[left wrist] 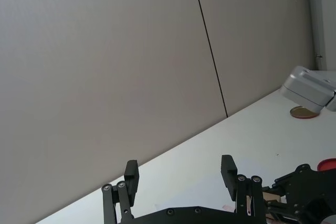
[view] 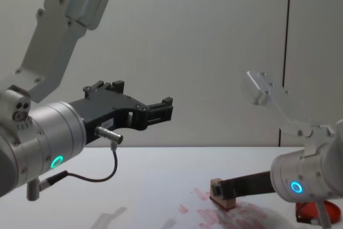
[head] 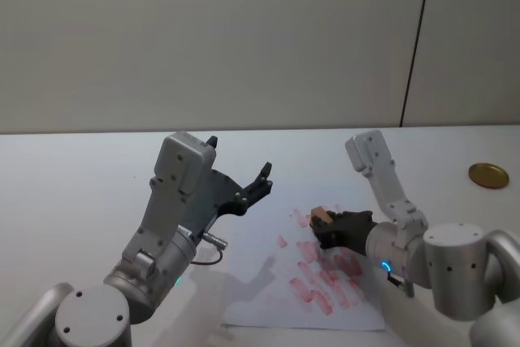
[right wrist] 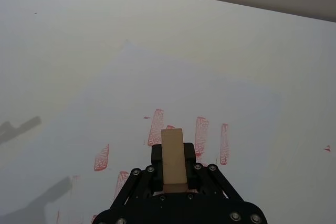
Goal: Use the one hand to pick up the stamp and affix it onto the A4 paper.
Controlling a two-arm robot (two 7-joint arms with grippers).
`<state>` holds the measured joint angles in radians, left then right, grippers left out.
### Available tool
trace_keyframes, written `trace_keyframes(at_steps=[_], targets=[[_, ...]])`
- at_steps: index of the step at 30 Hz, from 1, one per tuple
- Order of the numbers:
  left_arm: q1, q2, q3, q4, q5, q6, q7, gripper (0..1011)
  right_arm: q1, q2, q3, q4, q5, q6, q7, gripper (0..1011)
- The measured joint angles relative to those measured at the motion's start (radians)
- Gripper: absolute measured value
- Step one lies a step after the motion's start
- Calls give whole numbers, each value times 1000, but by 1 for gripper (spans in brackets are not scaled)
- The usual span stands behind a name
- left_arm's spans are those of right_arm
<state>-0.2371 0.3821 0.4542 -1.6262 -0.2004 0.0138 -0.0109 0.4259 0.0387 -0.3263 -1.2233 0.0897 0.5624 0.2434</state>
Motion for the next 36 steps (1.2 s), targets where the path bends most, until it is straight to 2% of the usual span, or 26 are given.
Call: trace_keyframes(at_steps=[18, 28, 36], targets=[[0, 0, 0, 0, 0, 0, 0, 993, 6, -4, 1, 18, 9, 11, 2, 218], [0, 0, 0, 0, 0, 0, 0, 993, -23, 9, 1, -38, -1, -37, -8, 218], [0, 0, 0, 0, 0, 0, 0, 993, -45, 24, 5, -121, -16, -93, -29, 219]])
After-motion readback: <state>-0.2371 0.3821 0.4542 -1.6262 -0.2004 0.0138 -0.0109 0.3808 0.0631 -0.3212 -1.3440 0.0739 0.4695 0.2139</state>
